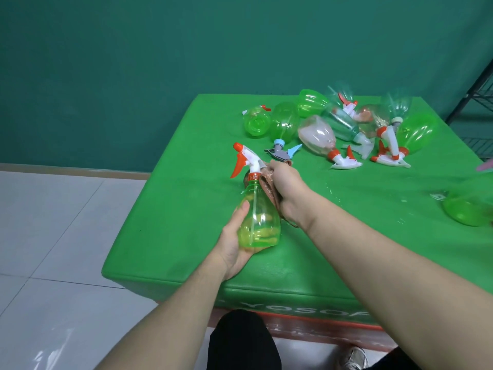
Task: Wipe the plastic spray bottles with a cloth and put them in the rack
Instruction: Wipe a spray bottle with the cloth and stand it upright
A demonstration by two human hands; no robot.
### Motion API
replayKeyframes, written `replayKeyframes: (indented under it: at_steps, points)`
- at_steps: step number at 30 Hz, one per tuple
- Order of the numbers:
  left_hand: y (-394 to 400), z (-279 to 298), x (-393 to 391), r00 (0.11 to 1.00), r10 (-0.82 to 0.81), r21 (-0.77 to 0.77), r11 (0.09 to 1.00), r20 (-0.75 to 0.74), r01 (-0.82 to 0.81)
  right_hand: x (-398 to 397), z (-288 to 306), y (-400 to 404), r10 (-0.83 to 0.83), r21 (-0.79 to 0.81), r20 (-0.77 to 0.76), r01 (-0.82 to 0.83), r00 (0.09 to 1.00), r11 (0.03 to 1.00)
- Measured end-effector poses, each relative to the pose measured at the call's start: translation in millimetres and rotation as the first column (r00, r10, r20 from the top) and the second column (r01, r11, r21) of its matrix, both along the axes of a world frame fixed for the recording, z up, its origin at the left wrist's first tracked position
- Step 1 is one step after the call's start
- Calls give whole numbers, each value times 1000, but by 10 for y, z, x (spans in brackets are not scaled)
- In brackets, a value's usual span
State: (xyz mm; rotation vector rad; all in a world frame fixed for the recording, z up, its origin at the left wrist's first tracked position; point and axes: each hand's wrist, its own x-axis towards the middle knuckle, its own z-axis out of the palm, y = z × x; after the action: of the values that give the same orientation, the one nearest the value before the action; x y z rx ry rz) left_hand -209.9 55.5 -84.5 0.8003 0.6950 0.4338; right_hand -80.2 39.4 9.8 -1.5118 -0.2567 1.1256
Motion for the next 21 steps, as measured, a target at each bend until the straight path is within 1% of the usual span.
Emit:
replayKeyframes:
  at_steps: [2,4,5,7,8,12,15,18,21]
  points:
    - [-4,15,0,1000,1,-7,1000,-7,-1,-34,-30,3,61,-42,95,-57,994,997]
    - [-12,33,4,1000,8,-8,1000,-7,-8,-86,-86,23,127,-90,233,-109,964,990]
    - [-14,37,4,1000,13,-10,1000,-5,-13,-110,-110,19,161,-119,326,-129,932,985]
    - [-18,43,-3,1000,24,-17,1000,4,-24,-145,-148,-38,218,-158,520,-158,826,975]
    - [-22,43,-4,1000,28,-11,1000,10,-28,-163,-166,-84,224,-151,571,-167,789,974]
    - [-41,1,11,999,40,48,998,20,-41,-186,-303,-233,184,-118,681,-142,708,983]
    - [-53,5,10,998,49,36,998,45,-51,-233,-377,-310,175,-114,719,-135,672,984]
    - [-57,42,5,997,64,0,998,53,-64,-332,-384,-439,196,-88,779,-205,596,975]
    - [-66,48,14,997,60,9,998,47,-61,-349,-385,-481,168,-52,807,-216,567,975]
